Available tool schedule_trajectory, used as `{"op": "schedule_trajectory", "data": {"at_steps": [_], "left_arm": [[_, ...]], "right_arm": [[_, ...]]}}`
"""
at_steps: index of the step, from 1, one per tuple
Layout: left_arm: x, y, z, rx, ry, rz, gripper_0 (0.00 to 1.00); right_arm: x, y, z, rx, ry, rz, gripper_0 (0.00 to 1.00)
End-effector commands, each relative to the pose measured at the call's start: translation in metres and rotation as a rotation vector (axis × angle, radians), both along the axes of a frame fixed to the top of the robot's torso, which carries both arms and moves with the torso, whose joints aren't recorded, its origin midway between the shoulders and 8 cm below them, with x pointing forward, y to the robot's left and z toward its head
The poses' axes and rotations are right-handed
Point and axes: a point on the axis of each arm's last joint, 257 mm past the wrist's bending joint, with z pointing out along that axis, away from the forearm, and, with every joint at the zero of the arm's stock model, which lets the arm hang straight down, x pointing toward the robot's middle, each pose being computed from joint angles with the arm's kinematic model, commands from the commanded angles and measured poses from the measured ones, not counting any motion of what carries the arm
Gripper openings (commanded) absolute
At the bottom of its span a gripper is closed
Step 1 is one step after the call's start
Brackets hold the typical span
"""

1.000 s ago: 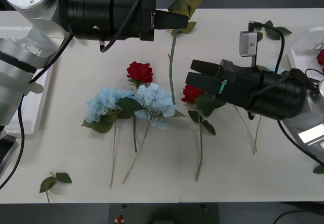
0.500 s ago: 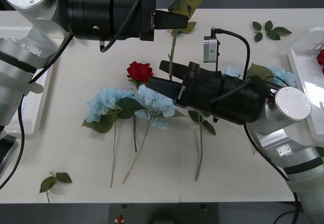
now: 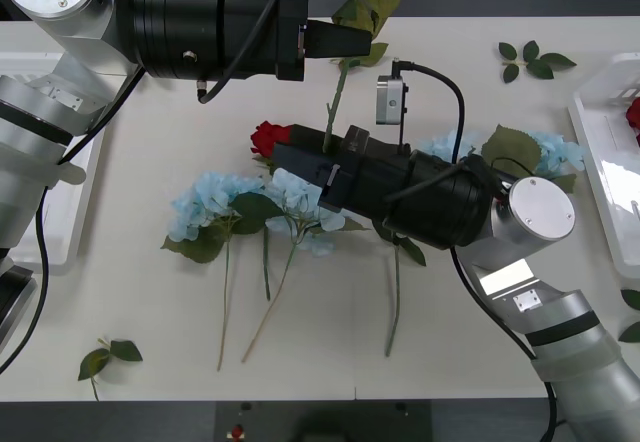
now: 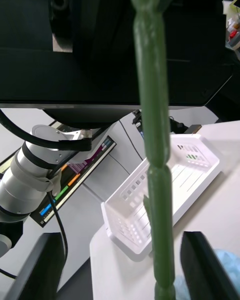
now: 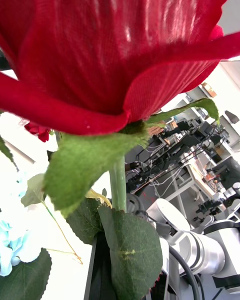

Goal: Put the red flowers into the right box and the blue flowers into the left box

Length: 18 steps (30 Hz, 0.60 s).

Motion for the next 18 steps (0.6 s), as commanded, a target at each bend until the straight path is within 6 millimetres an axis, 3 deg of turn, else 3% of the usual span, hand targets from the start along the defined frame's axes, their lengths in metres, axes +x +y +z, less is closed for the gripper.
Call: {"op": "schedule_trajectory", "data": {"at_steps": [1, 3, 18], "left_arm": [[-0.0098, -0.0084, 0.0297, -0.016, -0.094, -0.032, 0.0], [-0.0098, -0.0084, 0.0297, -0.016, -0.094, -0.032, 0.0], [-0.0098, -0.0084, 0.0297, -0.016, -0.094, -0.032, 0.0]], "right_arm": [[-0.0031, 0.0108, 0.0241, 0.027, -0.059, 0.009, 0.1], [-0.0014, 0.0107, 0.0255, 0.031, -0.056, 0.004, 0.0], [0.0049, 0.0066, 0.0297, 0.042, -0.048, -0.014, 0.0]]}}
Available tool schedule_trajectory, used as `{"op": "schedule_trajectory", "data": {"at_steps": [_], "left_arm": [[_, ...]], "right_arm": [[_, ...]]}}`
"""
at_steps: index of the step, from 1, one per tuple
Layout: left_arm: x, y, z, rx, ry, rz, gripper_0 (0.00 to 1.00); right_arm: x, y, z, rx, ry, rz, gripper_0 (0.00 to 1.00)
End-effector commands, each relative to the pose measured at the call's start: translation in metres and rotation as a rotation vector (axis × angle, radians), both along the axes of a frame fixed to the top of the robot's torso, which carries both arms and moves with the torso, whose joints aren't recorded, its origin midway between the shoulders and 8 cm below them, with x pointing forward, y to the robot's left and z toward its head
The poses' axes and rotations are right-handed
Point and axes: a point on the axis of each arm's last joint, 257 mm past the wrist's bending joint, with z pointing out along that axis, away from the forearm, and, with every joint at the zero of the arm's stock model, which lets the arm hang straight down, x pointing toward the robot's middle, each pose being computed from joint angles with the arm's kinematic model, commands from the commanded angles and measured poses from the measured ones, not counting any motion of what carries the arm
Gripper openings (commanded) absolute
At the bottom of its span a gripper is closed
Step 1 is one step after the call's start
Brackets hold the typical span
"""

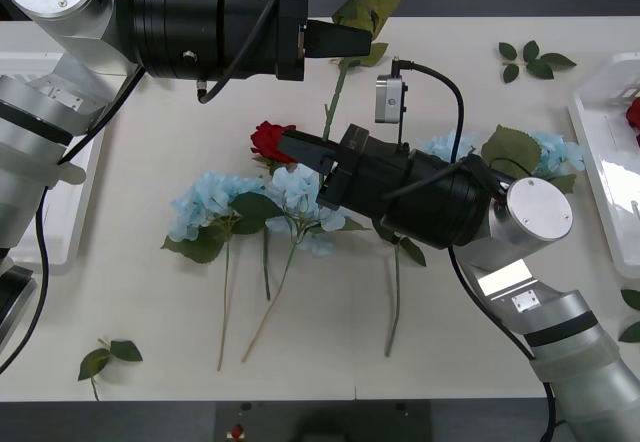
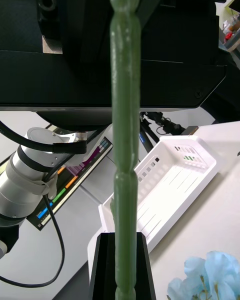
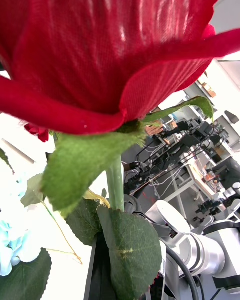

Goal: Put the red flowers into the right box and the blue flowers into the left box

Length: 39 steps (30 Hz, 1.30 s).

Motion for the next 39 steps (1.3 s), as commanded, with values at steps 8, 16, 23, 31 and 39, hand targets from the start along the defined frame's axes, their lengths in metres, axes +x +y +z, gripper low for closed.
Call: {"op": "schedule_trajectory", "data": {"at_steps": [8, 16, 23, 31, 39], "left_arm": [[-0.01, -0.008, 0.03, -0.016, -0.094, -0.032, 1.0], [-0.01, -0.008, 0.03, -0.016, -0.094, -0.032, 1.0], [-0.01, -0.008, 0.03, -0.016, -0.094, -0.032, 1.0], [-0.006, -0.009, 0.026, -0.028, -0.081, -0.017, 1.0], [0.011, 0.014, 0.024, 0.019, -0.109, 0.047, 1.0]], "right_arm": [[0.003, 0.005, 0.03, 0.035, -0.055, -0.003, 0.0], [0.004, 0.0, 0.03, 0.036, -0.049, -0.005, 0.0], [0.016, -0.028, 0.023, -0.006, -0.034, -0.031, 0.0], [0.049, -0.1, 0.012, -0.145, 0.031, -0.123, 0.0], [0.092, -0.211, -0.008, -0.388, 0.207, -0.271, 0.0]]}}
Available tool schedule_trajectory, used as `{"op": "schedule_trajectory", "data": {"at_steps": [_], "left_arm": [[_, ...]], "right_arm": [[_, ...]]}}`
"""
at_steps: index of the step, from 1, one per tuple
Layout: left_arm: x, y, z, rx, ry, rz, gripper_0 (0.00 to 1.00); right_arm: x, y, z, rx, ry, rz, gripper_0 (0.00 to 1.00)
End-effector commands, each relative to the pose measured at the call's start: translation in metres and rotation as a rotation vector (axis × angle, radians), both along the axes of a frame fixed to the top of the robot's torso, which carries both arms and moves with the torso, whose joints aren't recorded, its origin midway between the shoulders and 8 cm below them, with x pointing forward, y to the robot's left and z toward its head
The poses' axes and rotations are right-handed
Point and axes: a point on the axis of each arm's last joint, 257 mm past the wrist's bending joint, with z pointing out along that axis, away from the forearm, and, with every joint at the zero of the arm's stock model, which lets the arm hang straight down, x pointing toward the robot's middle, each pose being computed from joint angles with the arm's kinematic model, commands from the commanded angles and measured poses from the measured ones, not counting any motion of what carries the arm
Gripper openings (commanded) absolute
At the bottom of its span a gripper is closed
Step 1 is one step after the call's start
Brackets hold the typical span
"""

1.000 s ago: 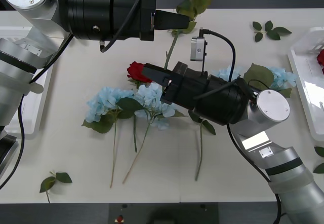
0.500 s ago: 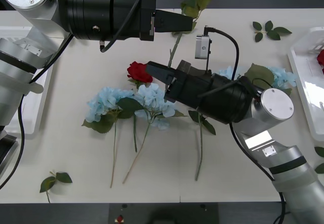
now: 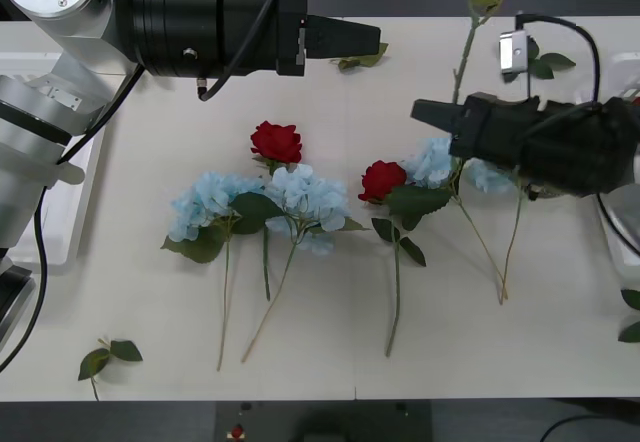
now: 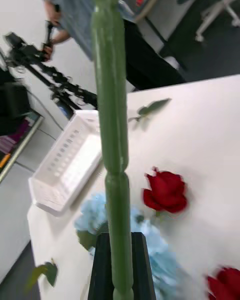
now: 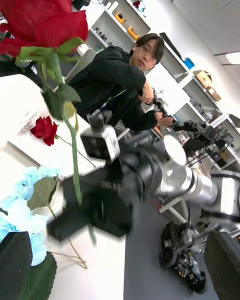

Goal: Put the red flowers into the right box and the blue flowers into the left box

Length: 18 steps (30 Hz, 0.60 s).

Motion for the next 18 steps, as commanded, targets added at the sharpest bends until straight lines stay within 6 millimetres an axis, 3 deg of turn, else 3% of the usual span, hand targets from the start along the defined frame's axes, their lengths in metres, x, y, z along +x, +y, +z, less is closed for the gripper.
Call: {"op": "schedule_trajectory", "data": {"at_steps": [1, 8, 12, 13, 18], "left_arm": [[0.006, 0.014, 0.02, 0.036, -0.106, 0.029, 1.0], [0.021, 0.043, -0.01, 0.187, -0.112, 0.082, 1.0], [0.026, 0.061, -0.03, 0.293, -0.054, 0.123, 1.0], [0.028, 0.064, -0.033, 0.308, -0.049, 0.131, 1.0], [0.039, 0.09, -0.059, 0.452, 0.016, 0.229, 1.0]], "right_arm": [[0.019, -0.053, 0.001, -0.126, 0.057, -0.069, 0.0], [0.027, -0.172, -0.031, -0.382, 0.228, -0.225, 0.0], [0.019, -0.243, -0.049, -0.548, 0.308, -0.306, 0.0], [0.019, -0.253, -0.05, -0.571, 0.315, -0.319, 0.0], [0.011, -0.345, -0.06, -0.72, 0.388, -0.461, 0.0]]}}
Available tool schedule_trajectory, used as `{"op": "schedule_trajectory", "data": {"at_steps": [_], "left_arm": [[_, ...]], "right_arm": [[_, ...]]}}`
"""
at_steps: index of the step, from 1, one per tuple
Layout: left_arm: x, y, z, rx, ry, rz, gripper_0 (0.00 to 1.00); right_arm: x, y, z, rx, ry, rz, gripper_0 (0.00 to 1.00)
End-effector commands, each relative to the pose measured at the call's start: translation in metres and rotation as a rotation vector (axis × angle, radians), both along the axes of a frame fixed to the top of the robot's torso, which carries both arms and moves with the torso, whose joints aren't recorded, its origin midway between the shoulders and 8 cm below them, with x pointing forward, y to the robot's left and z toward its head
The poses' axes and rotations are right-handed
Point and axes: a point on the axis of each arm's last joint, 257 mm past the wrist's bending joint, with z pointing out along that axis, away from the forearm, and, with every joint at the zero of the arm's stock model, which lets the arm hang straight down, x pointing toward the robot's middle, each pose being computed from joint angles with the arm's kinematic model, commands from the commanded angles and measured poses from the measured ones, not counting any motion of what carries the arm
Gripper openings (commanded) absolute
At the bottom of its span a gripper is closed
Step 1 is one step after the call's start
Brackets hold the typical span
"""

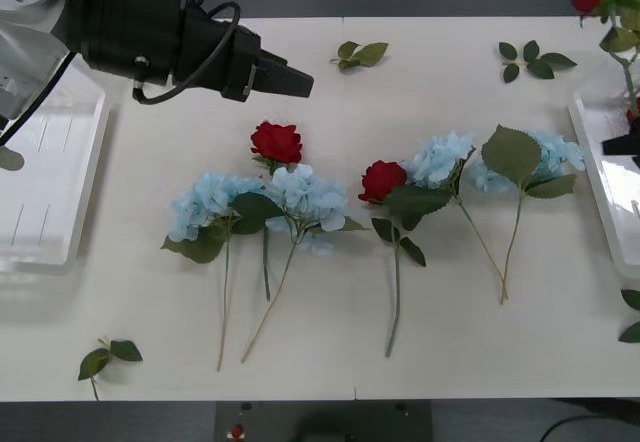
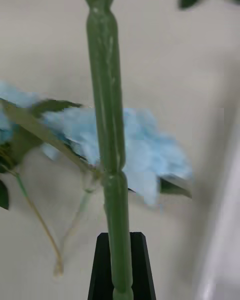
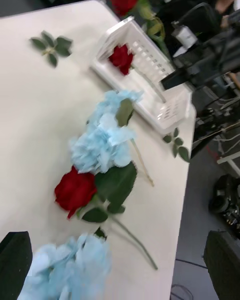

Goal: Put the red flowers into the right box and the blue flowers into the left box

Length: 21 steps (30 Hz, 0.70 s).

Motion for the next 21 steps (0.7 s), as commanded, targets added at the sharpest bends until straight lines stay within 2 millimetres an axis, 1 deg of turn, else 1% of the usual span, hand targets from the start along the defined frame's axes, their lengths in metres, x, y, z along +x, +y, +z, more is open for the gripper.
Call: {"op": "schedule_trajectory", "data": {"at_steps": [1, 2, 4, 5, 7, 8, 10, 11, 13, 14, 16, 20, 21], "left_arm": [[0.003, 0.02, 0.005, 0.099, 0.024, 0.078, 1.0], [0.004, 0.022, 0.002, 0.115, 0.037, 0.091, 1.0], [0.006, 0.035, -0.013, 0.173, 0.088, 0.149, 1.0], [0.007, 0.038, -0.017, 0.188, 0.102, 0.166, 1.0], [0.007, 0.05, -0.034, 0.237, 0.145, 0.224, 1.0], [0.007, 0.054, -0.038, 0.247, 0.156, 0.243, 1.0], [0.007, 0.065, -0.054, 0.281, 0.188, 0.309, 1.0], [0.006, 0.068, -0.057, 0.287, 0.199, 0.325, 1.0], [0.0, 0.076, -0.071, 0.313, 0.247, 0.377, 1.0], [-0.001, 0.077, -0.074, 0.32, 0.255, 0.388, 1.0], [-0.01, 0.084, -0.088, 0.337, 0.305, 0.429, 1.0], [-0.02, 0.095, -0.105, 0.366, 0.362, 0.492, 1.0], [-0.023, 0.102, -0.111, 0.377, 0.382, 0.516, 1.0]], "right_arm": [[-0.001, -0.077, 0.016, -0.112, 0.009, -0.137, 0.0], [-0.003, -0.085, 0.015, -0.131, 0.017, -0.147, 0.0], [-0.01, -0.119, 0.009, -0.21, 0.042, -0.194, 0.0], [-0.011, -0.128, 0.008, -0.229, 0.043, -0.207, 0.0], [-0.016, -0.158, 0.005, -0.298, 0.053, -0.253, 0.0], [-0.016, -0.165, 0.005, -0.314, 0.052, -0.263, 0.0], [-0.022, -0.193, 0.002, -0.377, 0.06, -0.308, 0.0], [-0.024, -0.2, 0.001, -0.39, 0.064, -0.317, 0.0], [-0.031, -0.222, -0.001, -0.432, 0.073, -0.356, 0.0], [-0.031, -0.228, -0.001, -0.446, 0.072, -0.364, 0.0], [-0.034, -0.246, -0.006, -0.486, 0.065, -0.395, 0.0], [-0.029, -0.262, -0.013, -0.567, 0.037, -0.407, 0.0], [-0.028, -0.266, -0.016, -0.588, 0.031, -0.411, 0.0]]}}
